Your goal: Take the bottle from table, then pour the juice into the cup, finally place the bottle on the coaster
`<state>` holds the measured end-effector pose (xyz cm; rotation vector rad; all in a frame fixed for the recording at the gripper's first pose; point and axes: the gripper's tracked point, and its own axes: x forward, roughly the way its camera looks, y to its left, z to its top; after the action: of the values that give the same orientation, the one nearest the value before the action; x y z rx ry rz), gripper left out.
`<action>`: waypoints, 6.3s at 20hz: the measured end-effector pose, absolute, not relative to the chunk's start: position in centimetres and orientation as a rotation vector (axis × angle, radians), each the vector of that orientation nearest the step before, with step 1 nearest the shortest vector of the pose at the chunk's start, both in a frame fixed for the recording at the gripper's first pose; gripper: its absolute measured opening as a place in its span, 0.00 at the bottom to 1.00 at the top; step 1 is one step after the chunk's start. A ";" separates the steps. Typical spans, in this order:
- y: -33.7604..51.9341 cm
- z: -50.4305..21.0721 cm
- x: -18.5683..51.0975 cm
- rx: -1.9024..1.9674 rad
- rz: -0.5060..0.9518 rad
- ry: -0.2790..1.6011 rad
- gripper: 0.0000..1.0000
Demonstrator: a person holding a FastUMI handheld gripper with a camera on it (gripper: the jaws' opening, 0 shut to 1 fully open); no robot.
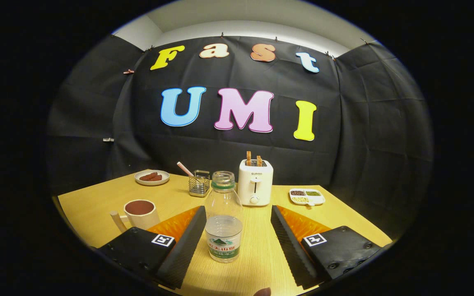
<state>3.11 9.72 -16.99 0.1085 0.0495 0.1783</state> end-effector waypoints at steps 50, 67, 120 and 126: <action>20.5 -17.1 7.5 -1.089 0.300 0.008 0.70; 20.5 -18.2 8.7 -1.353 0.320 0.025 0.70; 22.3 -15.6 9.8 -1.735 0.319 -0.179 0.69; 22.3 -15.4 9.9 -1.782 0.317 -0.206 0.69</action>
<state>9.86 22.31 -15.37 -1.7822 -0.2056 0.3169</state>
